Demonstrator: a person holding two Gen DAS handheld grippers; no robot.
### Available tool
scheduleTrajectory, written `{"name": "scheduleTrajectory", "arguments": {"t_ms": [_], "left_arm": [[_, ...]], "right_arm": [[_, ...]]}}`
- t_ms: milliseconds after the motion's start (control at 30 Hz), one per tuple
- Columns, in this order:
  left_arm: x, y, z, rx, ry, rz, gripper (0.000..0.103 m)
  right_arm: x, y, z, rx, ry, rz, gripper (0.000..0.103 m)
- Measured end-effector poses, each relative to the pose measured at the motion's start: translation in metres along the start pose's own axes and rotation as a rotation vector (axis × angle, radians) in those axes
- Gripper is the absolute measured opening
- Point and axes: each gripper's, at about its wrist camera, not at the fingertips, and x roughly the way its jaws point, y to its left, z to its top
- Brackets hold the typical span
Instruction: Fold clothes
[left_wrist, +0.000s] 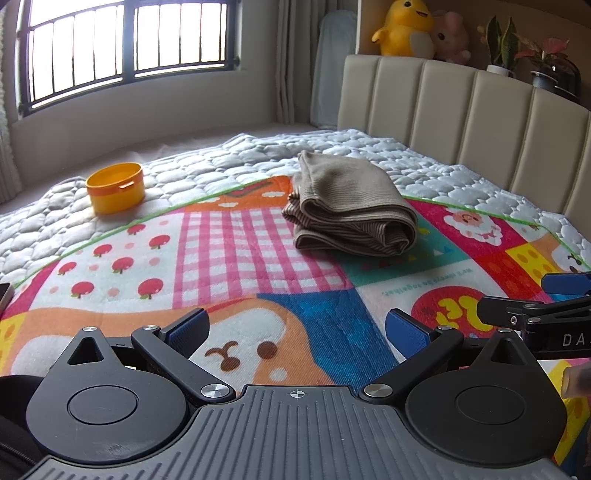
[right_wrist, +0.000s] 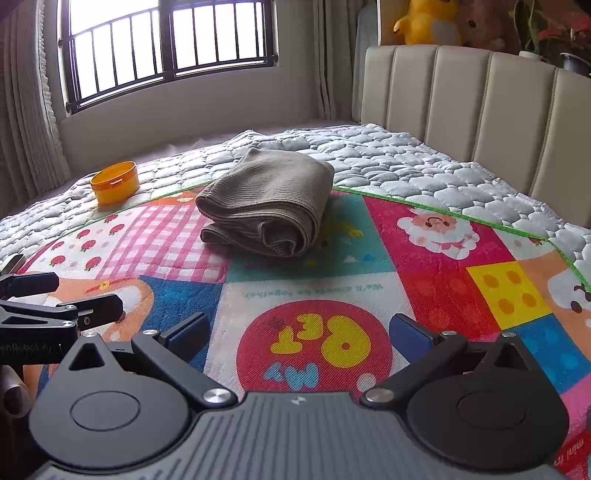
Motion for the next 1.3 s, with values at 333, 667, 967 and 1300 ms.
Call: {"name": "scheduleTrajectory", "arguments": {"t_ms": [333, 667, 967, 1300], "left_arm": [[0.0, 0.0009, 0.0004, 0.003, -0.001, -0.004, 0.103], [-0.0008, 0.0013, 0.0003, 0.005, -0.004, -0.005, 0.103], [-0.0017, 0.0012, 0.0002, 0.005, -0.007, -0.005, 0.103], [-0.002, 0.0008, -0.0001, 0.007, -0.004, -0.005, 0.103]], "right_arm": [[0.0002, 0.0008, -0.0004, -0.003, 0.004, 0.002, 0.103], [0.0007, 0.0015, -0.0009, -0.008, 0.009, 0.002, 0.103], [0.0006, 0.0022, -0.0013, -0.008, 0.009, -0.002, 0.103], [0.0, 0.0016, -0.0016, -0.008, 0.009, -0.002, 0.103]]}}
